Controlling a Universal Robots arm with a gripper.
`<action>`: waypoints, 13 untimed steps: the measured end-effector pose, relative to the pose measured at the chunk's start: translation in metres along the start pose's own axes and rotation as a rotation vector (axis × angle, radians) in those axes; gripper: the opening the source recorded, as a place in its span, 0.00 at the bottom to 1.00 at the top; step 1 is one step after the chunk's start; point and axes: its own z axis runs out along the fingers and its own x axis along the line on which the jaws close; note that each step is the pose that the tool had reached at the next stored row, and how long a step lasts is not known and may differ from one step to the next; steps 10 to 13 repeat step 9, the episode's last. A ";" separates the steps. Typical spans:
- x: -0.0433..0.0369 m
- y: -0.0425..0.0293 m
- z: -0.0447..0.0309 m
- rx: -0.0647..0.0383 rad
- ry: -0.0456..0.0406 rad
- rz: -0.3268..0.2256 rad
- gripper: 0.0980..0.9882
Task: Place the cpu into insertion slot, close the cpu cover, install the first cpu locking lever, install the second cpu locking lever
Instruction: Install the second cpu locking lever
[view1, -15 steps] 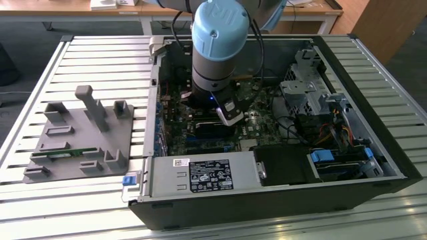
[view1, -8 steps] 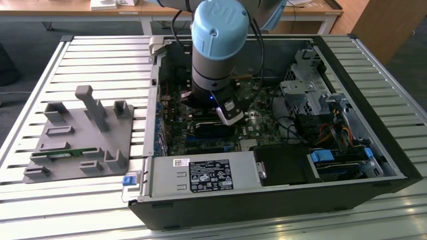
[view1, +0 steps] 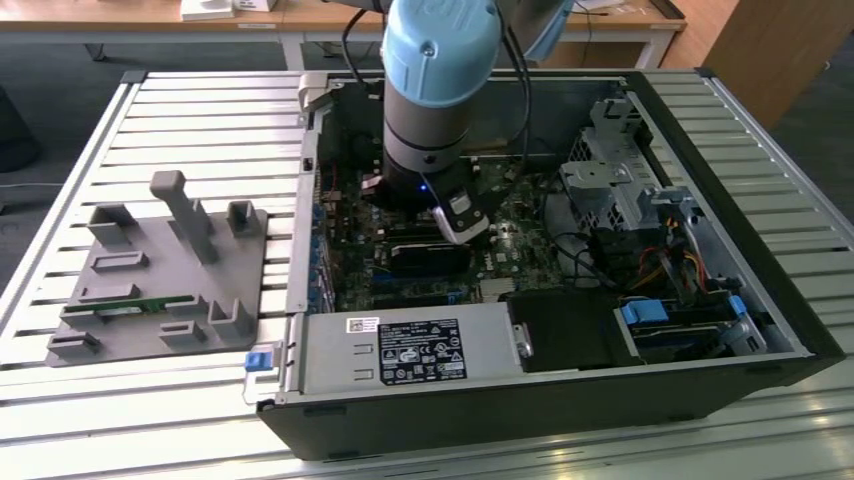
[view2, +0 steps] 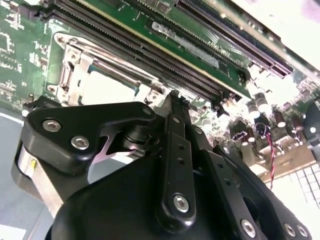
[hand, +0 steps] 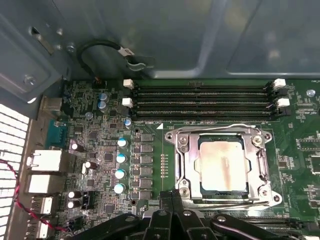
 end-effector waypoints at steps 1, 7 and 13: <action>0.0000 0.0004 -0.0011 0.000 0.0000 0.000 0.01; 0.0002 0.0025 -0.0074 0.001 -0.0002 0.000 0.01; 0.0002 0.0025 -0.0074 0.000 -0.0002 0.000 0.01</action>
